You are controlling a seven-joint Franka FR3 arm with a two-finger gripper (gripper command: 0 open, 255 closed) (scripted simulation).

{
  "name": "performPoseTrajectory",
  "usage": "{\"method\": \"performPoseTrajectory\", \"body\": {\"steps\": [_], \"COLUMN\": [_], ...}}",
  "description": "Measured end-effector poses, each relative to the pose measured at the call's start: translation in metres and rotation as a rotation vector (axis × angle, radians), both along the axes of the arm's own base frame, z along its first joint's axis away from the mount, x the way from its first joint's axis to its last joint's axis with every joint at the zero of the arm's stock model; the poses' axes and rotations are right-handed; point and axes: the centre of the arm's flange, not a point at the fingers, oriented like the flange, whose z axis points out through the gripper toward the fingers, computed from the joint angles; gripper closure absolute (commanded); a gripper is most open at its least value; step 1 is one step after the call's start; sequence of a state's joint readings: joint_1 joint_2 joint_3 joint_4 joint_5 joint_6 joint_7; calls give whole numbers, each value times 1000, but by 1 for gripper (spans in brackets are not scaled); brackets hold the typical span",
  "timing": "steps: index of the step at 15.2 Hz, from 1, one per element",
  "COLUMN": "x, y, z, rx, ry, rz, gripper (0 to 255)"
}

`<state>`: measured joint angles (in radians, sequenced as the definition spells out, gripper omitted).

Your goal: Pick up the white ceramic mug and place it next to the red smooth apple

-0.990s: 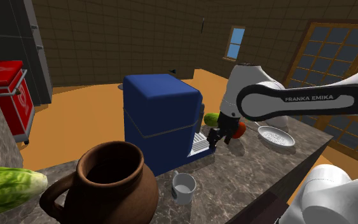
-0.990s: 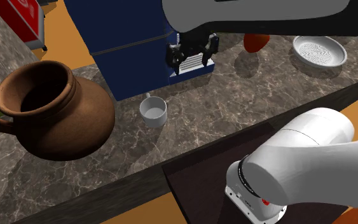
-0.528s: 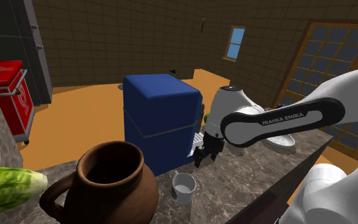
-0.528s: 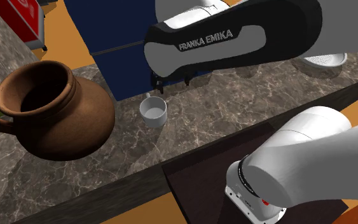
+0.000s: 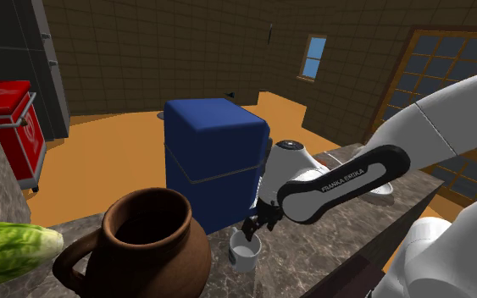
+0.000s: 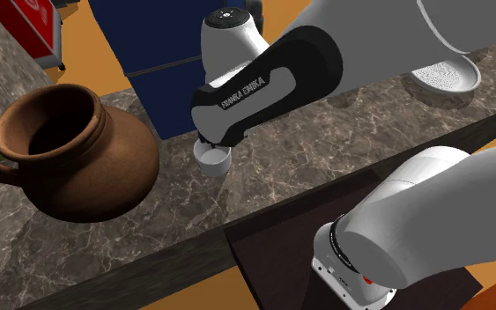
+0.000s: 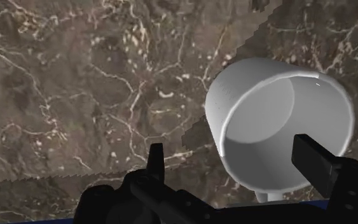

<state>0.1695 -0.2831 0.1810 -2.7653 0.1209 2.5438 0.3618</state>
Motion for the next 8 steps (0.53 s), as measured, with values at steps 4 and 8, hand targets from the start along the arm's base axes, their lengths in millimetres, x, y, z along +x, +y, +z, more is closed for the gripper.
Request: {"method": "performPoseTrajectory", "body": {"steps": [4,8], "x": [2,2], "y": [1,2], "z": [-23,-28], "rx": [0,1], "ry": [0,-1], "rz": [0,0], "gripper": [0,0]}}
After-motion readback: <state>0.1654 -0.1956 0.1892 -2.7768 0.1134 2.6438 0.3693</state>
